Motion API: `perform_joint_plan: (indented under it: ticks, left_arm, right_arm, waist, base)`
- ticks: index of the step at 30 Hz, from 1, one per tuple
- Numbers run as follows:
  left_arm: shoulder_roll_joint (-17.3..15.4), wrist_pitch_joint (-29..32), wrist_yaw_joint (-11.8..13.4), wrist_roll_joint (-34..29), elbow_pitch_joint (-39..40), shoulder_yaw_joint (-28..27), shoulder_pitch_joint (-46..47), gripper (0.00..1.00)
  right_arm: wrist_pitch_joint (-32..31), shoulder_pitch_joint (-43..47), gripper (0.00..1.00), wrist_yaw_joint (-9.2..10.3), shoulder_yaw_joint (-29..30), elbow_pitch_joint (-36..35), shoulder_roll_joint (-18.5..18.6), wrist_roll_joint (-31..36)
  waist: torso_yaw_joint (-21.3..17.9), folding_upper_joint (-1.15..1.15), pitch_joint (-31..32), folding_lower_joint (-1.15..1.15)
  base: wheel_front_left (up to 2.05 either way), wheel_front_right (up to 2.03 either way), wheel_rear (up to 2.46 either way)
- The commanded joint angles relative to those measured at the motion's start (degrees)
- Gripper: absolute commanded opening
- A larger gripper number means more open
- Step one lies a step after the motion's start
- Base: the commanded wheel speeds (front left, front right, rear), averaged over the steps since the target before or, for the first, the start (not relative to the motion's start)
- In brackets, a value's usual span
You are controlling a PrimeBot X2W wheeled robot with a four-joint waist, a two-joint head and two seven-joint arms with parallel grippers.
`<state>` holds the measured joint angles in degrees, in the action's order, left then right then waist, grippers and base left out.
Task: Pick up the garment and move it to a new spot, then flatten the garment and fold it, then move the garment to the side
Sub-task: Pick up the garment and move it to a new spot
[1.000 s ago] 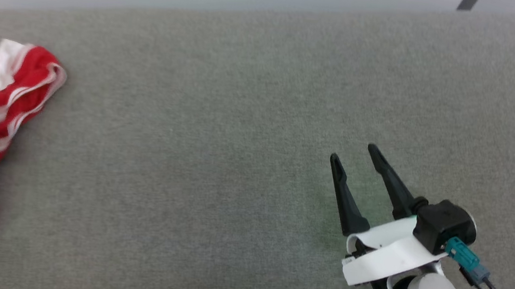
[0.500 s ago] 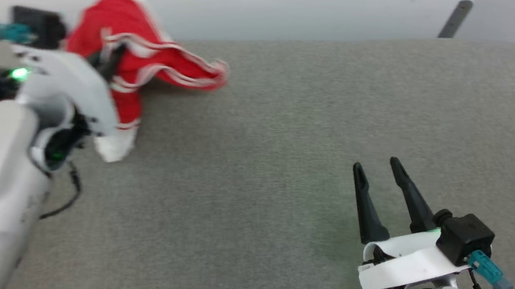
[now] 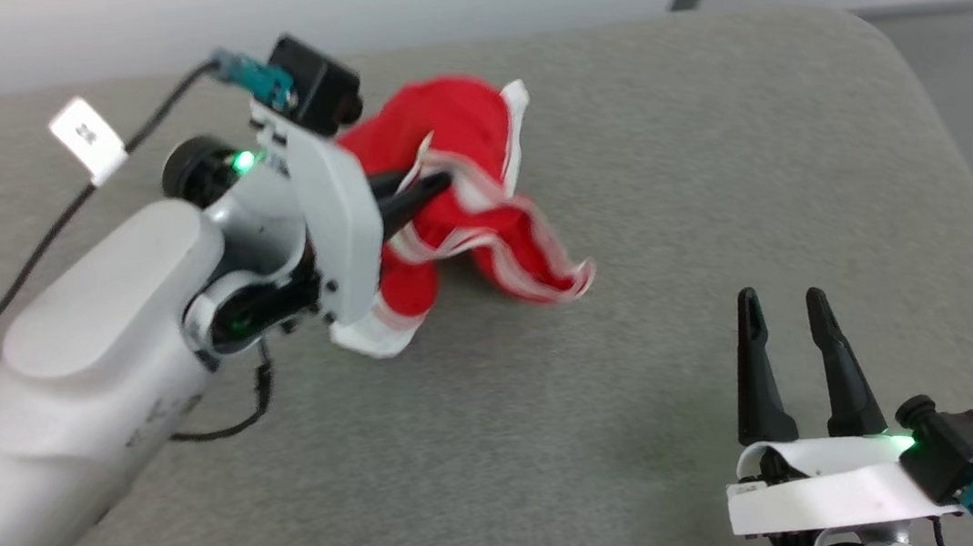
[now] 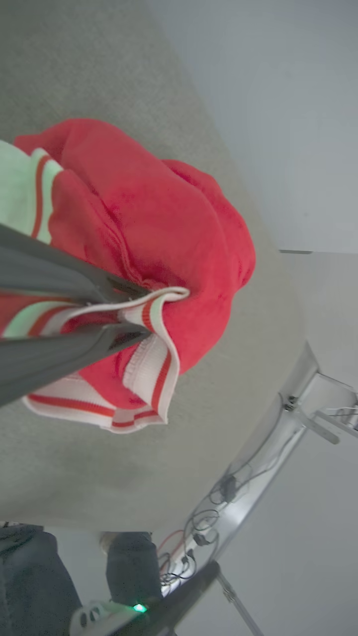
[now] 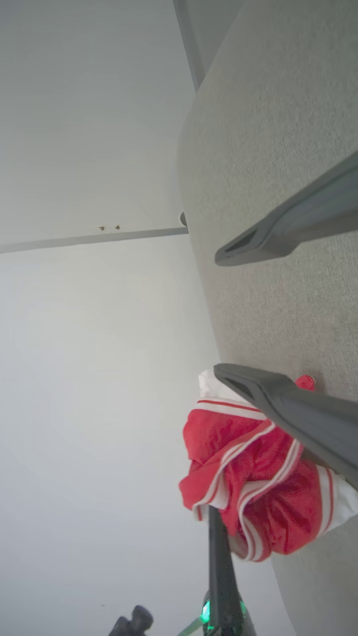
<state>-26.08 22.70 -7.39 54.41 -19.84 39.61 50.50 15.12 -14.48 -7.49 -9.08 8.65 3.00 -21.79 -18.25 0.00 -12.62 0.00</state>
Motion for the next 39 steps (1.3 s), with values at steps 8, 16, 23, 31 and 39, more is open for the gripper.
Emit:
perform_joint_plan:
  ticks: [8, 16, 23, 31, 39]
  left_arm:
    - [-5.4, 2.1, -0.1, -5.0, -11.3, 10.2, 1.5, 0.00]
    - [-6.5, 4.7, 0.1, -7.1, -21.0, 19.7, 1.9, 0.00]
    - [-6.8, 5.4, 0.4, -4.6, -27.2, 25.1, 0.5, 0.00]
    - [-4.3, -4.7, 0.6, -2.2, -29.1, 24.5, 3.9, 1.00]
    - [-1.6, -17.8, 0.1, 2.7, -24.2, 21.5, 4.9, 1.00]
  right_arm:
    - [0.0, 0.3, 1.00, -0.01, 0.2, -0.7, -0.2, -3.3]
    - [0.0, 0.4, 1.00, -0.01, -0.5, -0.9, -0.2, -5.4]
    - [0.0, -0.4, 1.00, -0.01, -1.3, -1.3, -0.2, -6.3]
    - [0.0, 0.6, 1.00, -0.01, 0.0, -0.9, -0.2, -3.4]
    - [0.0, 1.0, 1.00, -0.01, 0.8, 0.2, -0.1, 0.7]
  waist:
    - [-9.6, 0.00, -3.7, 0.00]
    - [-12.0, 0.00, -5.5, 0.00]
    - [-13.0, 0.00, -6.7, 0.00]
    - [-8.6, 0.00, -4.7, 0.00]
    - [0.0, 0.00, -0.9, 0.00]
  base:
    - [0.00, 0.00, 0.00]
    - [0.00, 0.00, 0.00]
    - [0.00, 0.00, 0.00]
    - [0.00, 0.00, 0.00]
    - [0.00, 0.00, 0.00]
